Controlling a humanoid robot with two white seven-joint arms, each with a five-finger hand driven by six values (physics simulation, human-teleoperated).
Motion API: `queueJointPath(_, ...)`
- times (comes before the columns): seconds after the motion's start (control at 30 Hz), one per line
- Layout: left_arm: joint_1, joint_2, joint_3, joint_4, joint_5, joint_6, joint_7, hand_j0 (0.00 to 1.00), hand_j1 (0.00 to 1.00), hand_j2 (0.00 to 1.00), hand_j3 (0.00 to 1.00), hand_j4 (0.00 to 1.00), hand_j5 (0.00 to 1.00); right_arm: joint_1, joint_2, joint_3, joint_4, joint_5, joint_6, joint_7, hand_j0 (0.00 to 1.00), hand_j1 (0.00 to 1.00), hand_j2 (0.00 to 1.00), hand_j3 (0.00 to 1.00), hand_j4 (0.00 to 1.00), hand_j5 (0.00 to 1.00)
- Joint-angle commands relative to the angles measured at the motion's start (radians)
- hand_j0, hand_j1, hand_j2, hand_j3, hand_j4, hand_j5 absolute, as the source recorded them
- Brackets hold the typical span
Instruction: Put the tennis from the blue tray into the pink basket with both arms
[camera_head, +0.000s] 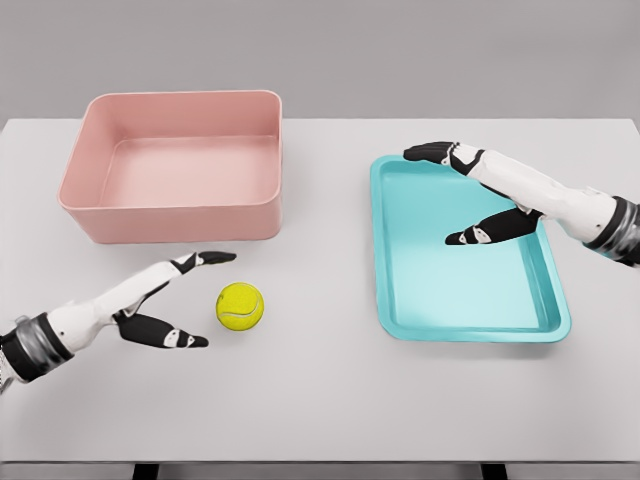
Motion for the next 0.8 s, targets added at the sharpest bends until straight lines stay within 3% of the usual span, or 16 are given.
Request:
queueJointPath(0.0,-0.002,-0.026,-0.001,0.002,-0.031,0.002,0.001,0.85,0.85,0.85,0.85,0.85,0.85,0.000,0.000,0.000,-0.001,-0.008,0.003,0.000,1.00,1.00,1.00,1.00,1.00,1.00)
queueJointPath(0.3,-0.021,-0.070,-0.007,0.007,-0.085,0.047,0.001,0.86,0.86,0.86,0.86,0.86,0.86,0.000,-0.008,0.000,-0.002,-0.010,0.003,0.000,1.00,1.00,1.00,1.00,1.00,1.00)
queueJointPath(0.47,-0.031,-0.070,-0.024,0.014,-0.086,0.047,0.001,0.96,0.96,0.96,0.96,0.96,0.96,0.000,-0.002,0.001,-0.004,-0.010,0.003,0.000,1.00,1.00,1.00,1.00,1.00,1.00)
queueJointPath(0.77,-0.054,-0.095,-0.064,0.039,-0.109,0.048,0.001,0.96,0.96,0.96,0.96,0.96,0.96,0.000,-0.006,0.001,-0.028,-0.010,0.003,0.000,1.00,1.00,1.00,1.00,1.00,1.00)
